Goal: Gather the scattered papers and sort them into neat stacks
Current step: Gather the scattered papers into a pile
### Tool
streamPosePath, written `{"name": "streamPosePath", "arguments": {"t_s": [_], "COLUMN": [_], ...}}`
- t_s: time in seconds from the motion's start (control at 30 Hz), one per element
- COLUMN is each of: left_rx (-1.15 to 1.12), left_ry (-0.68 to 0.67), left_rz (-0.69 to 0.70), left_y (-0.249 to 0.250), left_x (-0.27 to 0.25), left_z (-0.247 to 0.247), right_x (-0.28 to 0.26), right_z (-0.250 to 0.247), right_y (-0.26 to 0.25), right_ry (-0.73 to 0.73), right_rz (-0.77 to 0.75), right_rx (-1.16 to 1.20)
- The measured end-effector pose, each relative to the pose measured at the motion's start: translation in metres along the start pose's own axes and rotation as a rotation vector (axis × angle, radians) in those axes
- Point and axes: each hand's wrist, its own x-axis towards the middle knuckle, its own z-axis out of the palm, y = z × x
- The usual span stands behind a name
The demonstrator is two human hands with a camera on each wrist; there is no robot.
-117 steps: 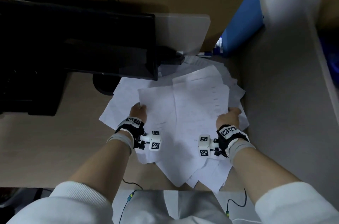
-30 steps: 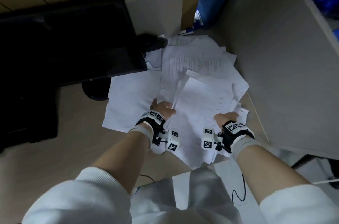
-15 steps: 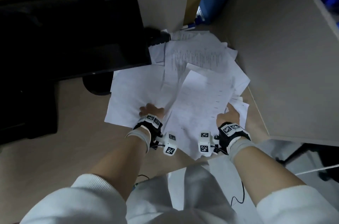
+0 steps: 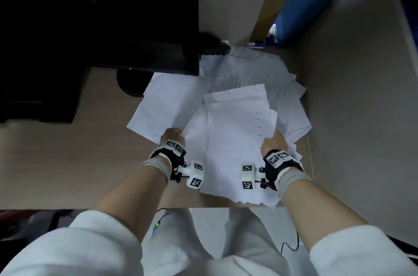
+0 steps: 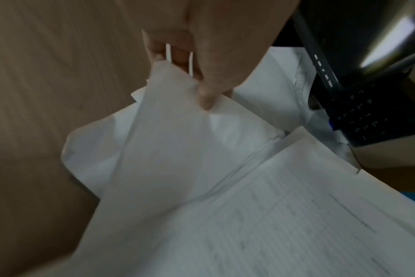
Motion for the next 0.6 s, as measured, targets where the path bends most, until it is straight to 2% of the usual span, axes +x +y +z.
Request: {"name": "streamPosePath", "arguments": {"t_s": [0.17, 0.23, 0.3, 0.37, 0.43, 0.53, 0.6], "left_rx": [-0.639, -0.846, -0.87, -0.822, -0.846, -0.925, -0.982], "left_ry": [0.137, 0.183, 0.159, 0.064, -0.027, -0.052, -0.076], "left_rz": [0.071, -0.039, -0.264, -0.431, -0.459, -0.482, -0.468], "left_y": [0.018, 0.018, 0.0, -0.026, -0.041, -0.036, -0.031], "left_x": [-0.002, -0.006, -0.01, -0.011, -0.023, -0.044, -0.047], "left_z": [-0.009, -0.013, -0.007, 0.013, 0.033, 0.049, 0.058], "right_x": [0.022, 0.022, 0.017, 0.014, 0.011, 0.012, 0.01], "right_z": [-0.008, 0.0, 0.012, 0.024, 0.033, 0.044, 0.049], "right_y": [-0.017, -0.027, -0.037, -0.042, -0.041, -0.039, -0.039], "right_ry": [-0.105, -0.149, -0.193, -0.243, -0.253, -0.253, -0.318], "right_rz": [-0.2, -0.244, -0.268, -0.245, -0.2, -0.183, -0.169], "right_rx": [-0.03, -0.066, -0.128, -0.239, -0.338, -0.384, -0.342]}}
